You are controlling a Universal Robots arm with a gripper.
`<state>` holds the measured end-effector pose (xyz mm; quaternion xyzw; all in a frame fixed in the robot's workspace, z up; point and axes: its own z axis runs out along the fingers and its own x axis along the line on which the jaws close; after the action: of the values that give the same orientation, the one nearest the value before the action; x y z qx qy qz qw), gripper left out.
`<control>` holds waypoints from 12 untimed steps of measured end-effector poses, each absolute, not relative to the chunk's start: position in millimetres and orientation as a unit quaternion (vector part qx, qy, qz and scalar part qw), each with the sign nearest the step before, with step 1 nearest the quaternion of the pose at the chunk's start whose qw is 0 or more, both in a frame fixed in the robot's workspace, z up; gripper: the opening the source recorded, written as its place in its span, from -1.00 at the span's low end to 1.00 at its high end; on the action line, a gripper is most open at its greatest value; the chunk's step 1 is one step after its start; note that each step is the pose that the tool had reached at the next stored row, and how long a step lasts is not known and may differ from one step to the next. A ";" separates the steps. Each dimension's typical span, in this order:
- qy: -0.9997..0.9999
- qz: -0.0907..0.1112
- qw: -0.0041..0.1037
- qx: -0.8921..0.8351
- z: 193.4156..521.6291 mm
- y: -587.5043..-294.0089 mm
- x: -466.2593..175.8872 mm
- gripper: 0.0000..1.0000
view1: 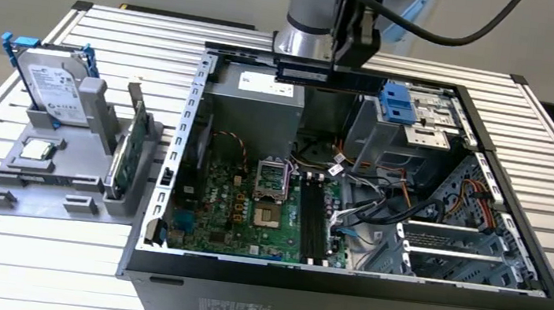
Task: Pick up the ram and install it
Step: 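Pick up the ram and move it above insertion slot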
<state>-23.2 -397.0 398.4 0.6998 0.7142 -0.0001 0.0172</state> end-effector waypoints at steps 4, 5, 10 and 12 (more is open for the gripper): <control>0.712 0.000 0.017 0.701 398.4 -397.0 -15.0 -1.00; 0.712 0.000 0.017 0.702 398.3 -397.0 -13.1 -1.00; 0.710 0.000 0.017 0.704 398.1 -397.0 -3.9 -1.00; 0.709 0.000 0.017 0.705 398.0 -396.9 -0.2 -1.00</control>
<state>-0.2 -396.9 398.0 0.7054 0.7086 -0.0003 0.0172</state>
